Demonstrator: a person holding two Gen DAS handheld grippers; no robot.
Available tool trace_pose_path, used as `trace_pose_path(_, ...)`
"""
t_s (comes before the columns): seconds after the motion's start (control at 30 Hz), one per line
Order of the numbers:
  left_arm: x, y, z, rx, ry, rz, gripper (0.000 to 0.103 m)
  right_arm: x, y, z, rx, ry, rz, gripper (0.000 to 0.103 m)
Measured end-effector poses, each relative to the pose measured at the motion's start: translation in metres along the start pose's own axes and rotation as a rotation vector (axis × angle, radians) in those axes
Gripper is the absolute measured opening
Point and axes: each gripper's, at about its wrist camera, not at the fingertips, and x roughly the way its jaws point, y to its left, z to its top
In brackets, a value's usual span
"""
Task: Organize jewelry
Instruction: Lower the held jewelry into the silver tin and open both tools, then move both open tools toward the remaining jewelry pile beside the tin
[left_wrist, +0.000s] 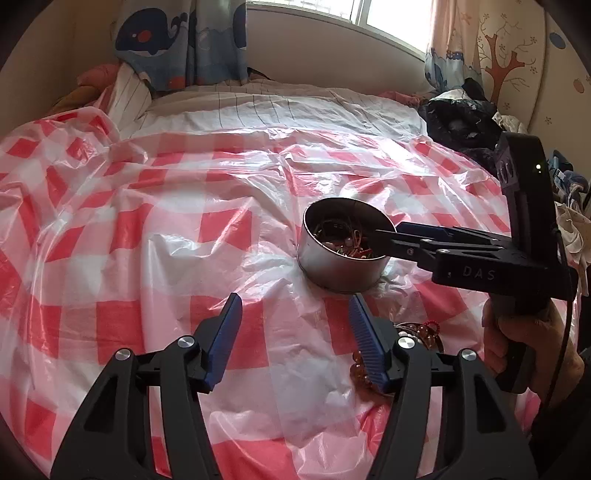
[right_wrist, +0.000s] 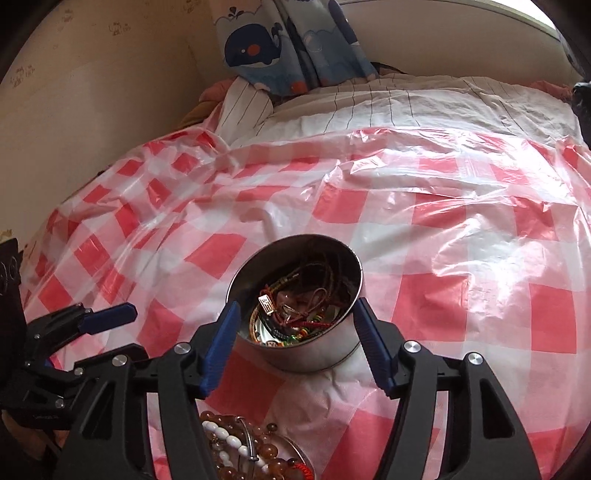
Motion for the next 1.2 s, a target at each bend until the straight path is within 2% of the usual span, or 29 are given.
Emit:
trace_pose_path(0.07, -0.007, 0.004, -0.009, -0.018, -0.002, 0.012, 0.06, -0.017, 0.007, -0.007, -0.006, -0.027, -0.046, 0.063)
trace_pose_path(0.13, -0.013, 0.006, -0.021, -0.036, 0.007, 0.025, 0.061, -0.039, 0.013, -0.021, 0.004, -0.052, -0.089, 0.068)
trace_pose_path(0.23, -0.018, 0.007, -0.039, -0.057, 0.023, 0.036, 0.063, -0.066, 0.019, -0.05, 0.045, -0.058, -0.134, 0.069)
trace_pose_path(0.37, -0.024, 0.0, -0.06, -0.059, 0.028, 0.064, 0.067, -0.085, 0.026, -0.101, 0.11, -0.033, -0.172, 0.069)
trace_pose_path(0.47, -0.023, -0.006, -0.071, -0.053, 0.025, 0.093, 0.071, -0.077, 0.03, -0.127, 0.148, 0.019, -0.17, 0.069)
trace_pose_path(0.6, -0.011, -0.011, -0.081, -0.048, 0.029, 0.151, 0.072, -0.065, 0.046, -0.135, 0.082, 0.027, -0.233, 0.078)
trace_pose_path(0.77, -0.004, -0.02, -0.085, -0.003, 0.029, 0.221, 0.075, -0.065, 0.056, -0.147, 0.059, -0.027, -0.284, 0.08)
trace_pose_path(0.9, -0.004, -0.02, -0.085, -0.014, 0.028, 0.223, 0.079, -0.061, 0.061, -0.148, 0.031, -0.029, -0.307, 0.085)
trace_pose_path(1.2, -0.001, -0.024, -0.086, 0.005, 0.041, 0.246, 0.084, -0.063, 0.061, -0.15, 0.028, -0.036, -0.31, 0.086)
